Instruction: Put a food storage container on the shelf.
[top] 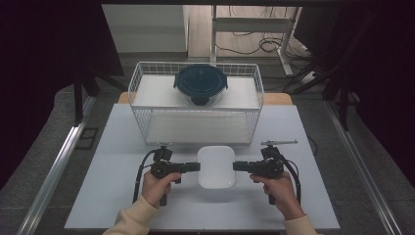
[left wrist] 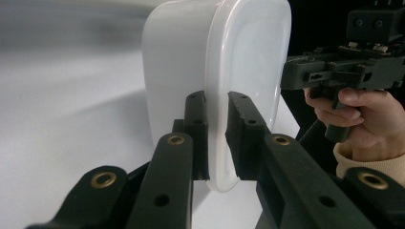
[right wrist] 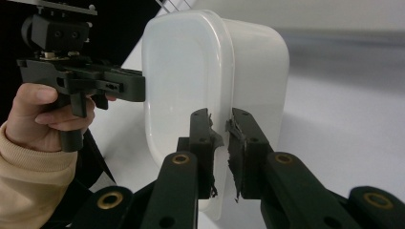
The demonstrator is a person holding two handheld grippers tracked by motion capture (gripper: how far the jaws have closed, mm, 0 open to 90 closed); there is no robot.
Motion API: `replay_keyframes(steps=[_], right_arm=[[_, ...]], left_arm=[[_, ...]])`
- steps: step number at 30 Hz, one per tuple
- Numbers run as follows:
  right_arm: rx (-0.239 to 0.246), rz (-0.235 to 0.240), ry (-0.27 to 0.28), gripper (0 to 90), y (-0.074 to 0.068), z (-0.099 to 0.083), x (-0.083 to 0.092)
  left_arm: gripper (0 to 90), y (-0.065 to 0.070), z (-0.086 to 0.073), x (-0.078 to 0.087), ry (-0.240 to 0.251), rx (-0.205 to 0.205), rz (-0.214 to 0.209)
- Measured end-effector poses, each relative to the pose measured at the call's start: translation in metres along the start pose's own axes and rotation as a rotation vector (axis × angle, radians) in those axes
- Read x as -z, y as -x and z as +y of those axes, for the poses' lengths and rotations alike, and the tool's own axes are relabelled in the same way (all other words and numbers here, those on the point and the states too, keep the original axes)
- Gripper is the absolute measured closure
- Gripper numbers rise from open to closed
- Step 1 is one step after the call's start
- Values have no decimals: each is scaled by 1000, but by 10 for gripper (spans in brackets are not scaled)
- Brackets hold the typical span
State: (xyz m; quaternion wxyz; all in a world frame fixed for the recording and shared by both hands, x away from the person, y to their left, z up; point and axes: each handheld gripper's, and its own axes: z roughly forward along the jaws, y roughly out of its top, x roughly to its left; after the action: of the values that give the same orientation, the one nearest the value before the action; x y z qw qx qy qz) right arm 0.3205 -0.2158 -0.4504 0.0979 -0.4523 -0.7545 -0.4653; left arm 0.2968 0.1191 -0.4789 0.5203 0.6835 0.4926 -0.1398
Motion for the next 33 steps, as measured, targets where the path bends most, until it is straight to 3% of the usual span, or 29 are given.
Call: replay_keyframes(steps=[13, 17, 22, 28, 33], right_arm=[[148, -3, 96, 798, -46, 16, 24], [173, 2, 120, 798, -58, 27, 29], [207, 1, 138, 797, -73, 43, 35], [240, 8, 157, 798, -88, 63, 43], [258, 2, 168, 798, -97, 75, 45]], left_arm=[[796, 41, 15, 40, 84, -156, 21], [796, 49, 28, 50, 91, -173, 25], [795, 63, 45, 66, 111, -223, 34], [795, 73, 59, 79, 129, -241, 26], [795, 82, 73, 90, 143, -269, 49]])
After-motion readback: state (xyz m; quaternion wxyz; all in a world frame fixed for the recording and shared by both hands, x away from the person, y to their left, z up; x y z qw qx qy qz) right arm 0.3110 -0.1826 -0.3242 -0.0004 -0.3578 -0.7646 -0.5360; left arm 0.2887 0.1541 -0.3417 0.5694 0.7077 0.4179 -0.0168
